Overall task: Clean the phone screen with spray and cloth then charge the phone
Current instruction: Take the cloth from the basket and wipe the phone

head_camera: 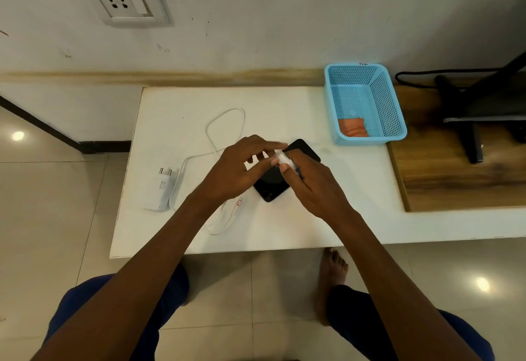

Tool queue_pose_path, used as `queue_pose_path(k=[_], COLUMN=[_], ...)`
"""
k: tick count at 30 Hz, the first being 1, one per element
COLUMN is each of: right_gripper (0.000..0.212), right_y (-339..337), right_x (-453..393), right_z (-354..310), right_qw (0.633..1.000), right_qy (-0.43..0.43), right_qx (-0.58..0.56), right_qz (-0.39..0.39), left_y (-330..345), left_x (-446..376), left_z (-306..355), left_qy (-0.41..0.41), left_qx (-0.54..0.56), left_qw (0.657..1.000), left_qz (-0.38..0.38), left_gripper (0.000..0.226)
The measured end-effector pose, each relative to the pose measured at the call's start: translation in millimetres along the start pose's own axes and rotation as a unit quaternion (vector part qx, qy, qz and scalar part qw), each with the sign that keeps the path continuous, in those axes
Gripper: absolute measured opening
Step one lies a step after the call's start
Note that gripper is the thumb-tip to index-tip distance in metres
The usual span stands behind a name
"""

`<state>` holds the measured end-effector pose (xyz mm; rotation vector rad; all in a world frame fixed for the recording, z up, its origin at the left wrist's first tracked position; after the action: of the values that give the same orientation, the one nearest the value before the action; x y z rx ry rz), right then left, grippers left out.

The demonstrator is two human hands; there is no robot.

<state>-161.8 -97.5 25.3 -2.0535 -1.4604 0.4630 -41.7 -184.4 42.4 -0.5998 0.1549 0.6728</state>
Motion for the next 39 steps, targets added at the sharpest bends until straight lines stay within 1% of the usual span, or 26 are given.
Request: queue_pose_path(k=[3, 7, 10, 15, 18, 22, 26, 28, 31, 33, 36, 39], right_gripper=[0.025, 0.031, 0.036, 0.037, 0.037, 0.045, 0.041, 0.041, 0.034, 0.032, 0.035, 0.033], right_y=[-2.7, -7.6, -7.4, -6.0, -6.7, -5.4, -6.5, -6.2, -1.1, 1.2, 3.7, 5.1], right_x=[0.5, 3.6, 4.7, 3.9, 5.5, 7.0, 10.7, 10.5, 7.6, 8.7, 10.6, 11.7], right_z=[0.7, -7.6, -10.1, -10.8, -12.6, -9.3, -8.2, -6.0, 2.8, 5.6, 9.3, 7.1], right_qw=[1.0, 0.997, 0.996, 0.994, 0.993, 0.995, 0.994, 0.996, 0.994, 0.993, 0.994, 0.995], right_qy=[-0.006, -0.026, -0.036, -0.037, -0.039, -0.033, -0.038, -0.023, 0.01, 0.017, 0.036, 0.033], right_qx=[0.026, 0.051, 0.066, 0.099, 0.098, 0.087, 0.088, 0.085, 0.108, 0.107, 0.087, 0.084], right_qz=[0.015, 0.045, 0.044, 0.037, 0.042, 0.047, 0.05, 0.034, -0.017, -0.037, -0.048, -0.04], left_y=[-0.9, -4.5, -5.9, -6.8, -7.3, -8.3, -5.8, -3.9, -0.3, 2.8, 9.0, 7.9], left_x=[-0.1, -0.3, 0.4, 2.4, 2.9, 3.9, 3.5, 2.8, 1.5, 1.1, 1.6, 0.6], left_z=[2.1, 4.3, 4.1, 2.4, 0.8, 2.1, 2.3, 4.4, 6.9, 6.1, 7.1, 8.4], left_qy=[0.011, 0.022, 0.023, 0.02, 0.02, 0.039, 0.043, 0.05, 0.059, 0.051, 0.045, 0.037], left_qx=[-0.01, -0.018, -0.021, -0.015, -0.012, -0.027, -0.041, -0.048, -0.063, -0.067, -0.063, -0.046], left_qw=[1.0, 1.0, 0.999, 1.0, 1.0, 0.999, 0.998, 0.997, 0.996, 0.995, 0.995, 0.997], left_qz=[-0.002, -0.004, -0.005, -0.006, -0.01, -0.013, -0.02, -0.024, -0.032, -0.044, -0.058, -0.042], left_gripper=[0.024, 0.024, 0.024, 0.027, 0.026, 0.028, 0.027, 0.026, 0.023, 0.022, 0.022, 0.022])
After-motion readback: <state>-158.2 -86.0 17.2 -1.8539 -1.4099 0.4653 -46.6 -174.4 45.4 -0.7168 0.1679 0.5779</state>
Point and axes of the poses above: each hand's wrist, its own x-axis away from the middle knuckle, its own y-axis out of the palm, z = x × y, the point moved 8 cm from there along -x, towards the middle knuckle, and after that the axes turned 11 degrees about y, right-handed, at the moved point
